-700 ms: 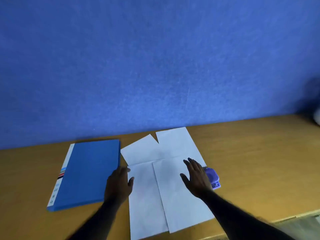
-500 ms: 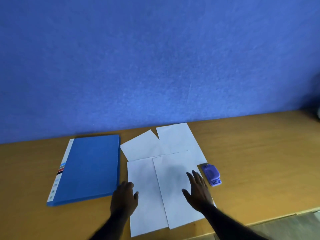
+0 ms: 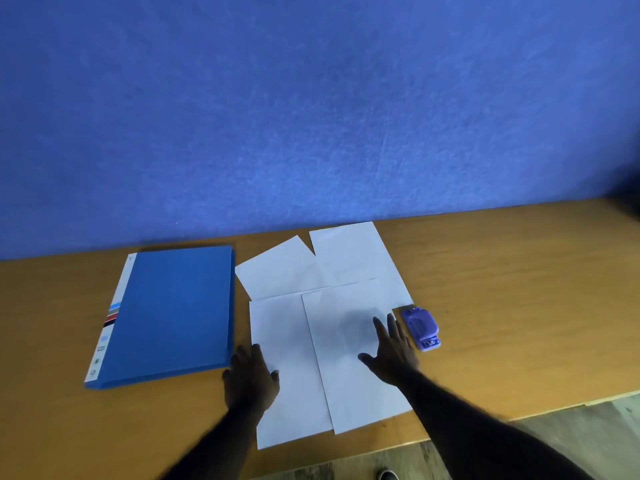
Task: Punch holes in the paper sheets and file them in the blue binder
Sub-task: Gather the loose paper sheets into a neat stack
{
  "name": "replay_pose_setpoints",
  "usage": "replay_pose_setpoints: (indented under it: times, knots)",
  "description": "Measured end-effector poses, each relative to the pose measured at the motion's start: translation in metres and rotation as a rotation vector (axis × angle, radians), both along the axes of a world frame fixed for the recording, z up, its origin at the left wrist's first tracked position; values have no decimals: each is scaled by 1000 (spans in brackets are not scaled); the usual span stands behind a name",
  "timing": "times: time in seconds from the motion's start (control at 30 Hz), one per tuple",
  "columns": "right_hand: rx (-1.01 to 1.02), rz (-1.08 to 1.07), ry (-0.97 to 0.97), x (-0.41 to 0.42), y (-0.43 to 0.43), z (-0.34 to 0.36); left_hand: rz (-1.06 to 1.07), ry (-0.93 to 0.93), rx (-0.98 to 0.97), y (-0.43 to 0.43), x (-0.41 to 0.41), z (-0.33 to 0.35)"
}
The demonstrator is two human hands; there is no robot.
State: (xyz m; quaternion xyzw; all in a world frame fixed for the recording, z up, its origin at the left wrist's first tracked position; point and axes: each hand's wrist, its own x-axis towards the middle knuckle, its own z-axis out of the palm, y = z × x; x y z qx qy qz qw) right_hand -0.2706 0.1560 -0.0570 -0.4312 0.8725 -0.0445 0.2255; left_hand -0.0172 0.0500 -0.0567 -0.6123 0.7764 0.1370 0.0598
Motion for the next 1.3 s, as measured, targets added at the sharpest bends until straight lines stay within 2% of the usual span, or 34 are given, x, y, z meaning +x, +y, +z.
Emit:
replay_pose_setpoints:
  times: [0.1,0.23,0.4,0.7,0.77,0.9,0.97,1.07,1.17,1.23,1.3]
  knots:
    - [49,5,-29,4,1,-9,142,57,64,2,-5,-1]
    - [35,-7,-59,19,2,-22,232,57,109,1,-13,-1]
    - [5,-57,-69,38,-12,-28,451,240,222,-3,-29,4]
    - [-11,-64,-70,70,-24,-37,563,406,322,-12,-35,-6]
    - [-24,-65,-61,72,-23,-41,581,502,343,-15,-37,-9]
    - [-42,-66,-52,71,-20,-44,565,837,422,-13,-38,-15]
    - [-73,-73,-72,71,-20,-42,515,888,433,-10,-37,-17]
    - [-281,-163,-140,59,-17,-30,468,964,433,-7,-35,-20]
    - [-486,-345,-199,31,-14,-17,457,1099,458,-10,-28,-17]
    - [-557,-457,-383,16,-16,-10,438,1166,478,-15,-23,-13]
    - [-606,-525,-656,10,-21,-3,450,1219,518,-20,-20,-10]
